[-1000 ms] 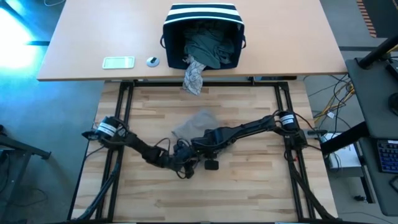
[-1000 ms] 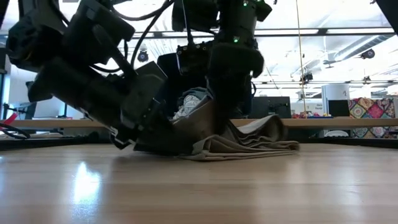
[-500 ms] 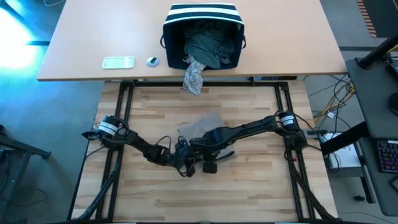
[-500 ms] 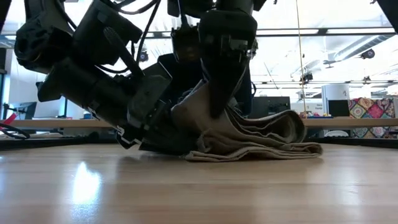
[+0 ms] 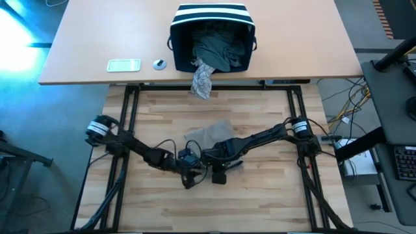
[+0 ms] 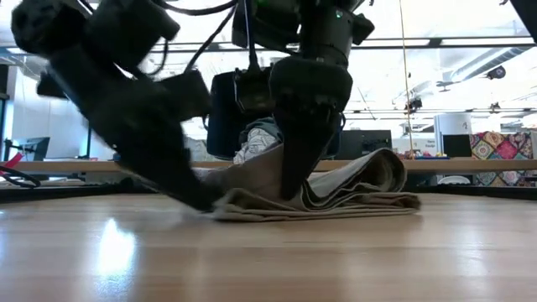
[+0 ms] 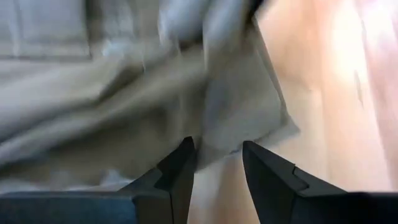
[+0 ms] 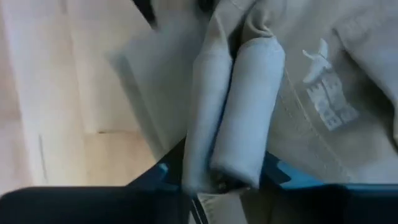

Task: Fold Laundry from Bin
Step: Fold the brown shorts from the blue laundry basket

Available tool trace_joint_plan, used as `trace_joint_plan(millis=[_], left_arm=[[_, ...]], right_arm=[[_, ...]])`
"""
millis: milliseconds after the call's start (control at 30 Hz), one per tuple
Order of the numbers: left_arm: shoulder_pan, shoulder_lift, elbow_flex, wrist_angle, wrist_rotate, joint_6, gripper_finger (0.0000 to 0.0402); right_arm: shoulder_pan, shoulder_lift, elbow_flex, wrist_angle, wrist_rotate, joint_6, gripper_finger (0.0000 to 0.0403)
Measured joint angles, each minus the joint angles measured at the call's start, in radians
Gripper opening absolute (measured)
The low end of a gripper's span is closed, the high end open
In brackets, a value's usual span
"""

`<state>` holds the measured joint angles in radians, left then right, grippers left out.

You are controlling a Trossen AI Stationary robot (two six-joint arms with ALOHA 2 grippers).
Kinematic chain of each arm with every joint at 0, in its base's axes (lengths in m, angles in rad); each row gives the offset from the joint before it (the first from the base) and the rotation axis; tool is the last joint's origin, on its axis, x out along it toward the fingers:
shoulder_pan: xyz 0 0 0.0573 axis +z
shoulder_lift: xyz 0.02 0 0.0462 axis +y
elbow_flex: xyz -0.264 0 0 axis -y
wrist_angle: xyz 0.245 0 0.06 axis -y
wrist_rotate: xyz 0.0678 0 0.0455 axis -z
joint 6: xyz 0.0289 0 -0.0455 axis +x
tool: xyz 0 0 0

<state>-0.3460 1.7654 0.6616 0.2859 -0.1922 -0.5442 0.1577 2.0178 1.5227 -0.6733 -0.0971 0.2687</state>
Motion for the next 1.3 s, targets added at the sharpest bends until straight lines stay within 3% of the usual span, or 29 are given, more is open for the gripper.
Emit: trace_joint_plan(millis=[133, 267, 533, 633, 767, 867, 933, 1133, 1300], left_arm=[[-0.02, -0.113, -0.004, -0.175, 0.043, 0.009, 0.0123], [-0.02, -0.164, -0.008, -0.172, -0.041, 0.01, 0.0123], [-0.053, -0.174, -0.008, -0.244, -0.027, -0.043, 0.0123], [-0.102, -0.184, -0.007, -0.253, -0.043, -0.08, 0.0123], [-0.151, -0.186, 0.0, -0.172, -0.157, -0.099, 0.0123], [-0.156, -0.13, -0.002, -0.062, -0.183, -0.112, 0.0123], [-0.154, -0.065, -0.001, -0.003, -0.184, -0.129, 0.0123], [-0.152, 0.113, 0.07, 0.046, -0.227, -0.164, 0.0123], [-0.15, 0.159, 0.103, 0.05, -0.231, -0.169, 0.0123]], right_arm=[[0.001, -0.021, 0.004, -0.018, 0.027, -0.018, 0.0145], [0.007, -0.069, 0.008, 0.029, 0.029, -0.029, 0.018], [0.034, -0.08, 0.008, 0.021, 0.039, -0.044, 0.0187], [0.058, -0.088, 0.008, -0.023, 0.11, -0.063, 0.0187], [0.115, -0.138, 0.009, -0.046, 0.244, -0.097, 0.0187], [0.139, -0.147, 0.007, -0.046, 0.397, -0.097, 0.0187], [0.139, -0.124, 0.005, -0.043, 0.424, -0.097, 0.0182], [0.142, -0.015, 0.005, -0.005, 0.386, -0.093, 0.0145], [0.145, 0.037, 0.008, 0.117, 0.276, -0.104, 0.0116]])
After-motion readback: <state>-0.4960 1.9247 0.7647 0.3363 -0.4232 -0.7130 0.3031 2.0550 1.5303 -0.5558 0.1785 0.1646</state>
